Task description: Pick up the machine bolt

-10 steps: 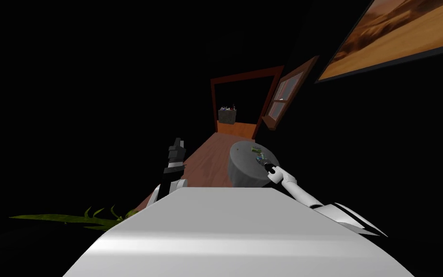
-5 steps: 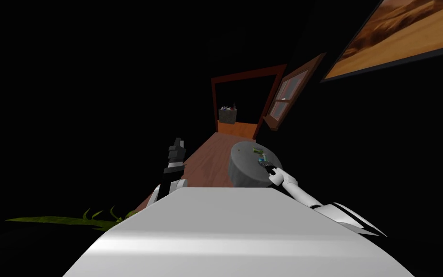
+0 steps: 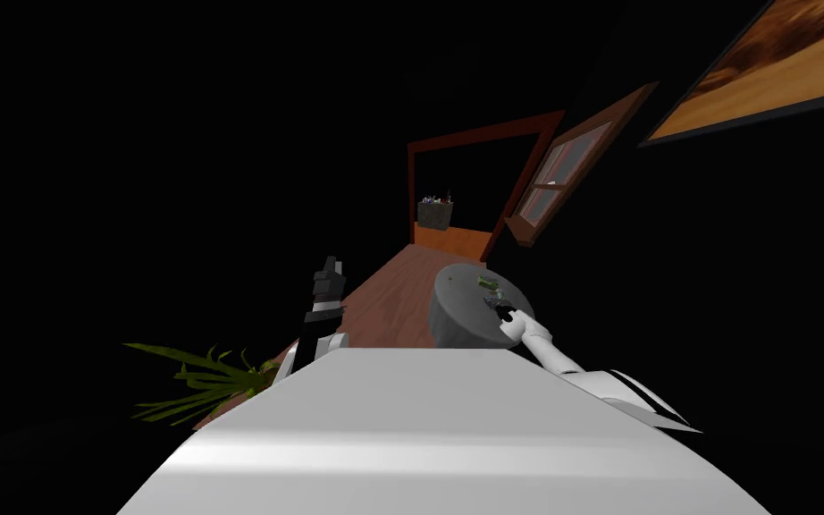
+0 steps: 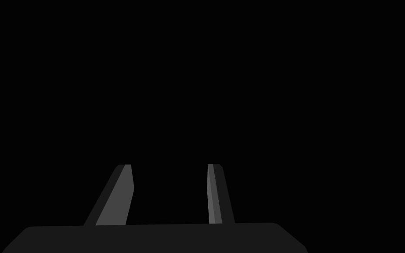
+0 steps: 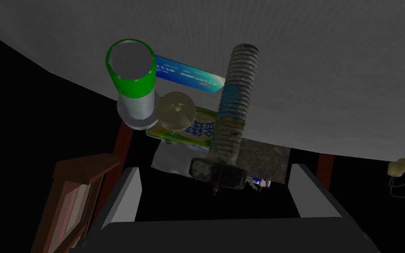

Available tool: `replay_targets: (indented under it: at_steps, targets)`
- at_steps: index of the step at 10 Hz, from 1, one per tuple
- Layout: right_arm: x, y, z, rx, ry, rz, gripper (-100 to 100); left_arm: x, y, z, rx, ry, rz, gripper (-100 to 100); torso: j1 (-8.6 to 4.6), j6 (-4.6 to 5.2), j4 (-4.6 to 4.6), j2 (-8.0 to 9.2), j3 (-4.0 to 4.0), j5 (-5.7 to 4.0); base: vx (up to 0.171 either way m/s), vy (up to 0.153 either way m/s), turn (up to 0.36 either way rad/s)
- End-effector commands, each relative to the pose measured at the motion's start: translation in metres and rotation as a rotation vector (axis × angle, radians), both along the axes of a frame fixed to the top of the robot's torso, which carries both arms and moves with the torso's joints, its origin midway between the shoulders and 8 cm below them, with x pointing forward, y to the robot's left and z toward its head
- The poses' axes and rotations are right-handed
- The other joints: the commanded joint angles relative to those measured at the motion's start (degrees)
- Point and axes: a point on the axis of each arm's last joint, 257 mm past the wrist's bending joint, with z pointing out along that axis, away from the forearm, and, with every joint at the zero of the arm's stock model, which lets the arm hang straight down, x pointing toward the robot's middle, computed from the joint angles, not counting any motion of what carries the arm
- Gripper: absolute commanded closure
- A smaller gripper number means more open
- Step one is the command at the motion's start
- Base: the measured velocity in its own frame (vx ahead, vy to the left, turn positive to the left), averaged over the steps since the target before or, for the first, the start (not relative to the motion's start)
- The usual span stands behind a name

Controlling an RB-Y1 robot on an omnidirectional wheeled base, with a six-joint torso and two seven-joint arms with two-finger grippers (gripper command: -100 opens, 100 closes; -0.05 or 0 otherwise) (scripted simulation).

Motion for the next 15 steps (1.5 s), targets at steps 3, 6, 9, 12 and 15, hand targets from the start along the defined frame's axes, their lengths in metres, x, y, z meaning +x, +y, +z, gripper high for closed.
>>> replay_targets:
  at_steps: [3,6,9,12,15]
  targets:
    - [-0.003,-0.02,0.004,-0.002,-0.012,-0.057,-100,0.0,0.0,0.0,0.0,0.0,0.0,0,0.06,0.04,-0.01,-0.04,-0.03,0.01,-0.058,-0.033,0.09]
    - [-0.007,-0.029,-0.002,0.001,-0.003,-0.099,-100,0.0,0.0,0.0,0.0,0.0,0.0,0,0.11,0.07,-0.02,-0.11,-0.06,0.03,-0.056,-0.026,0.149]
    - [-0.011,-0.036,-0.004,0.01,-0.004,-0.134,-100,0.0,0.0,0.0,0.0,0.0,0.0,0,0.08,0.04,-0.02,-0.1,-0.06,0.02,-0.05,-0.029,0.124]
    - [-0.019,-0.039,-0.016,0.031,0.01,-0.179,-100,0.0,0.0,0.0,0.0,0.0,0.0,0,0.08,0.04,0.0,0.0,0.0,0.01,-0.075,-0.03,0.17]
    - [-0.018,-0.036,-0.016,0.027,0.012,-0.169,100,0.0,0.0,0.0,0.0,0.0,0.0,0,0.15,0.09,-0.05,-0.25,-0.14,0.03,-0.008,-0.004,0.002]
